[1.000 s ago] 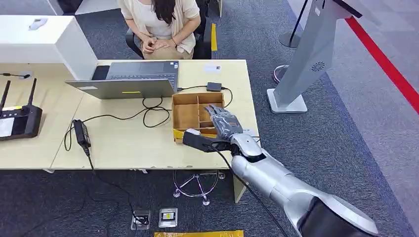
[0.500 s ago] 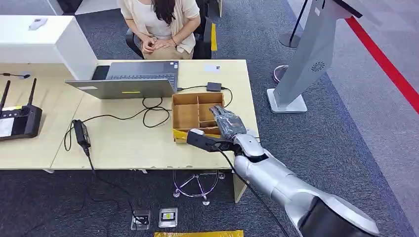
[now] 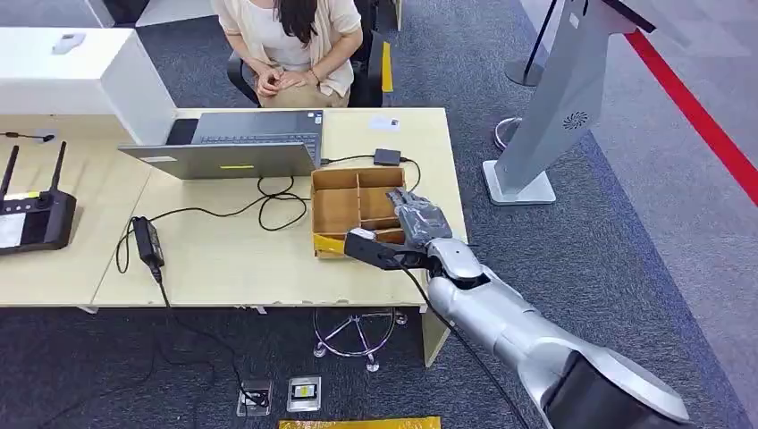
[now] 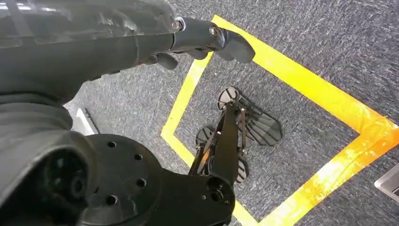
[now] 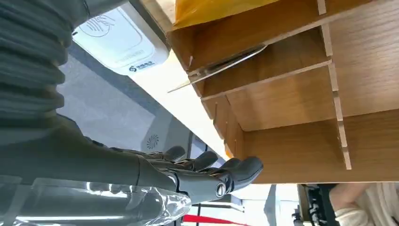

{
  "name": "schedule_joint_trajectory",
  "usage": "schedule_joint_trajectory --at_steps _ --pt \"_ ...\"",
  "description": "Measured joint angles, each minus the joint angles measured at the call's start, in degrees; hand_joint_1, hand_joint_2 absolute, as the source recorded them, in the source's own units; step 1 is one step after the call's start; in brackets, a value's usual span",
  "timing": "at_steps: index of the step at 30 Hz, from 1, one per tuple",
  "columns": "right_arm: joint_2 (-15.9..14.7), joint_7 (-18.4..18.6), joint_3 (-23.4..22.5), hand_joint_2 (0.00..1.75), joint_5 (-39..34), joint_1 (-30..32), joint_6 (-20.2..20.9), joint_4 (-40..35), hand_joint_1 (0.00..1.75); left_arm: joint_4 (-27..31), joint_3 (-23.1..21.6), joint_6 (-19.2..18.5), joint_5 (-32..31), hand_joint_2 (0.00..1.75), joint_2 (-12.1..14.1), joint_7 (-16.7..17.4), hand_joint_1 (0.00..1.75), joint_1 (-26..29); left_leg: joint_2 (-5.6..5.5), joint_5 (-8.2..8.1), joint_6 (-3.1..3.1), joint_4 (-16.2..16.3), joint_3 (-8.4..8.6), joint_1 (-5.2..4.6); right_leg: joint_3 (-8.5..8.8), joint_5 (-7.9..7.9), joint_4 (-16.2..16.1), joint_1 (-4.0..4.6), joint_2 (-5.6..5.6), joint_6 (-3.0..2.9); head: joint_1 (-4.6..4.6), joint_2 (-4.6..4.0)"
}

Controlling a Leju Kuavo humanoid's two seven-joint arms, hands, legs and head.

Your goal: Pass the card to the sensor for recognition and then transmit it.

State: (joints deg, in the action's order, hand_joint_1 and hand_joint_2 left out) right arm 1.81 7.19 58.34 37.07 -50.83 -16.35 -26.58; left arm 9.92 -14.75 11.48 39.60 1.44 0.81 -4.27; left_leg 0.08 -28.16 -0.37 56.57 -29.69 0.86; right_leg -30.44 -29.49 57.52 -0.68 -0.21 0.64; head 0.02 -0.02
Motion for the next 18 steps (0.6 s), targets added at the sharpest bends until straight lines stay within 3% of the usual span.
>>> schedule_joint_trajectory --at_steps 16,17,18 --pt "0.6 -0.6 0.0 1.75 0.0 0.0 0.7 0.9 0.00 0.0 0.0 0.5 0.6 0.00 0.0 0.0 0.00 0.0 0.00 0.00 0.00 0.0 -0.01 0.00 0.00 0.00 0.0 0.00 0.00 0.00 0.00 0.00" --pt "0.6 -0.6 0.0 1.75 0.0 0.0 0.9 1.0 1.75 0.0 0.0 0.5 0.6 0.00 0.0 0.0 0.00 0.0 0.00 0.00 0.00 0.0 -0.01 0.00 -0.01 0.00 0.0 0.00 -0.01 0.00 0.00 0.00" --pt "0.6 -0.6 0.0 1.75 0.0 0.0 1.1 1.1 1.75 0.0 0.0 0.5 0.7 0.00 0.0 0.0 0.00 0.0 0.00 0.00 0.00 0.0 -0.01 0.00 -0.01 0.00 0.0 0.00 -0.01 0.00 0.00 0.00"
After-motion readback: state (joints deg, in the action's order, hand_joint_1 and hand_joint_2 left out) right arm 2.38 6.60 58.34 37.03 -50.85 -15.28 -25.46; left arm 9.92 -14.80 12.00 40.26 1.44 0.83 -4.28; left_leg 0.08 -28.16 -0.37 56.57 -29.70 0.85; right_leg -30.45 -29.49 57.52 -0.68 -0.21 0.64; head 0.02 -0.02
